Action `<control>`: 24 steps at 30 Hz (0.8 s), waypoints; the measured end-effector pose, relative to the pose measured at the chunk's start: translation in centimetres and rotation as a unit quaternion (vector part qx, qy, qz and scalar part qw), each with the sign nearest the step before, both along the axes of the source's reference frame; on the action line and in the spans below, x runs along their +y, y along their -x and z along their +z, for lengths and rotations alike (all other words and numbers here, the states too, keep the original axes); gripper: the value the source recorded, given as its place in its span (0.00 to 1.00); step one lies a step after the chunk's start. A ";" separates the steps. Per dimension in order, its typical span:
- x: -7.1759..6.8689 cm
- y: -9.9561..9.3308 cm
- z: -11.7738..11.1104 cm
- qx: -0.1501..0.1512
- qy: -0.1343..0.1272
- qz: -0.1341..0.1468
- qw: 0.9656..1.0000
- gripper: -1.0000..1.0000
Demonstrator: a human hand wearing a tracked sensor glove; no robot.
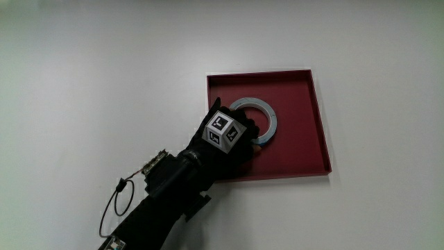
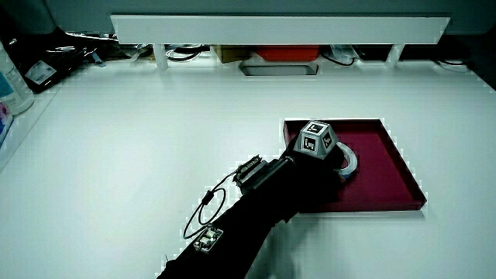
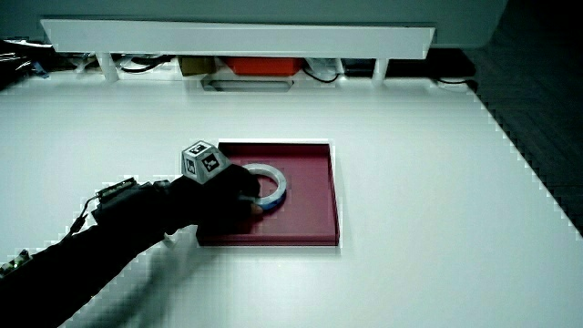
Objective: Place blue tape
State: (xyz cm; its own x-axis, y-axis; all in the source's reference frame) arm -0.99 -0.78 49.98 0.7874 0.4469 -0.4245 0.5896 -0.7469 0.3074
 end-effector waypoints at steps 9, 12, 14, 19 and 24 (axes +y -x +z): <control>0.0 -0.3 0.7 0.002 0.007 -0.001 1.000 0.34; 0.1 -0.4 0.4 -0.004 0.004 0.003 1.000 0.31; 0.1 -0.4 0.3 -0.004 0.005 0.001 1.000 0.29; 0.1 -0.4 0.7 -0.002 0.007 0.001 1.000 0.24; 0.1 -0.3 0.4 -0.006 0.009 0.001 1.000 0.19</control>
State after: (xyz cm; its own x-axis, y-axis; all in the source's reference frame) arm -0.64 -0.72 50.38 0.7920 0.4411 -0.4222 0.5871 -0.7400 0.3282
